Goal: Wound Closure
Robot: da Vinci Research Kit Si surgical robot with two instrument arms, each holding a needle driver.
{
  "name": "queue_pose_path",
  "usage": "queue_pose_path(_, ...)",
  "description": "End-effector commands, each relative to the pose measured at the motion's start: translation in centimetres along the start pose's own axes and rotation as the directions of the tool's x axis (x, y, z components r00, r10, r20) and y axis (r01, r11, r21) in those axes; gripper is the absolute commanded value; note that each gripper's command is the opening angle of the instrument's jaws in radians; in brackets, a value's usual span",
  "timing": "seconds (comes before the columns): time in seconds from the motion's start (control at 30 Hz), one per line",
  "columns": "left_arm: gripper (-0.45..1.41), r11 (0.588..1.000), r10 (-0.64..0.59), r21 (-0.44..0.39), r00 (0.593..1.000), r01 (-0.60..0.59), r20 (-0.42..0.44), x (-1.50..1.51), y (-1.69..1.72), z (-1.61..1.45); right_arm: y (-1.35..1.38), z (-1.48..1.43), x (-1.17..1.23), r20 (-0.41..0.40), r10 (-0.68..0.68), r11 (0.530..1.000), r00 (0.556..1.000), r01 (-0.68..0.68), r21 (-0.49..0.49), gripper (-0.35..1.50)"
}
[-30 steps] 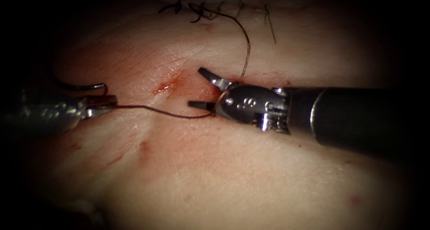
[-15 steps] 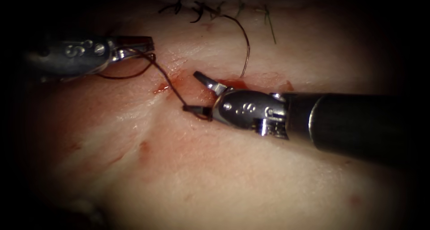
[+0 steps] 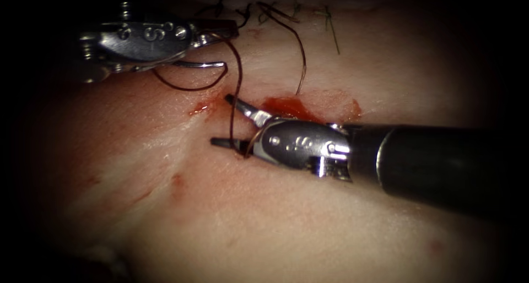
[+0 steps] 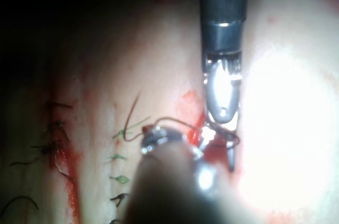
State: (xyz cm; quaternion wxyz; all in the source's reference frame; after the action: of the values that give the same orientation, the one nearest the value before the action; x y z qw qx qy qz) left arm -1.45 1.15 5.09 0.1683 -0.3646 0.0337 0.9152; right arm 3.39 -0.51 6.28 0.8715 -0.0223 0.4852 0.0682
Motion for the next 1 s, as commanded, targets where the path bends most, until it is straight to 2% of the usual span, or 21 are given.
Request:
queue_pose_path(0.03, -0.45, 1.000, 0.005, -0.009, 1.000, -0.005, 0.007, -0.03, 0.02, 0.19, -0.05, 0.08, -0.02, -0.006, -0.005, 1.000, 1.000, 0.005, 0.008, 1.38)
queue_pose_path(0.17, -0.45, 1.000, 0.025, -0.014, 0.999, -0.025, 0.027, -0.17, 0.00, 0.41, -0.05, 0.06, -0.01, -0.008, -0.006, 1.000, 1.000, 0.006, 0.016, 1.36)
queue_pose_path(0.4, -0.45, 0.998, 0.067, -0.011, 0.996, -0.067, 0.064, -0.63, 0.18, 0.85, 0.02, 0.01, 0.09, -0.059, -0.020, 1.000, 0.998, 0.019, -0.016, 1.33)
queue_pose_path(0.67, -0.45, 0.997, 0.075, -0.016, 0.997, -0.075, 0.028, -0.91, 0.43, 1.27, 0.08, -0.05, 0.25, -0.118, -0.037, 0.997, 0.992, 0.029, -0.070, 1.33)
queue_pose_path(0.8, -0.45, 0.997, 0.076, -0.023, 0.997, -0.076, 0.016, -0.91, 0.53, 1.34, 0.12, -0.08, 0.28, -0.124, -0.040, 0.996, 0.992, 0.029, -0.090, 1.31)
queue_pose_path(1.0, -0.45, 0.995, 0.090, -0.037, 0.996, -0.089, 0.003, -0.97, 0.57, 1.26, 0.20, -0.19, 0.28, -0.150, -0.037, 0.989, 0.988, 0.015, -0.146, 1.31)
